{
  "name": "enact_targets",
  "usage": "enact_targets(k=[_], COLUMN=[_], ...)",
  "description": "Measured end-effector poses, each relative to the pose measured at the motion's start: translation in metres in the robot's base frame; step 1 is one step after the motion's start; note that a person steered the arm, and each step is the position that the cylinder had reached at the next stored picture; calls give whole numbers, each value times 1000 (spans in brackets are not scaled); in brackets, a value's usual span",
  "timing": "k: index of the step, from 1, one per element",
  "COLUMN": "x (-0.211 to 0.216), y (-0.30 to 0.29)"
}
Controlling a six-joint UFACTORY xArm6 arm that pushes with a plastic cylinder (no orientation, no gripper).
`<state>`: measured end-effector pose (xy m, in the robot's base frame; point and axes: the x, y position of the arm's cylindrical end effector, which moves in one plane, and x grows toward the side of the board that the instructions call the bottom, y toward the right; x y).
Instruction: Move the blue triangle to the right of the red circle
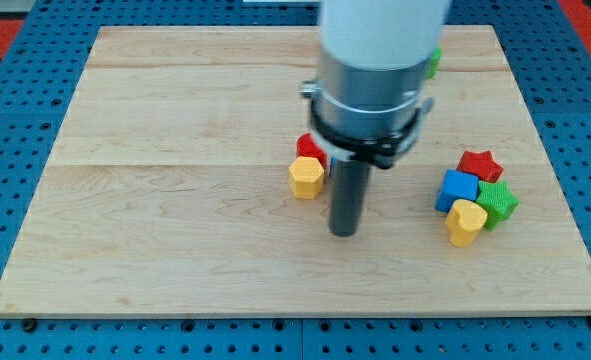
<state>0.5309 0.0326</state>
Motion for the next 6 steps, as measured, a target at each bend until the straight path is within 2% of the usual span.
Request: enact_targets(k=[2, 5, 6], x=[-46, -54, -69], y=[-17, 34, 38])
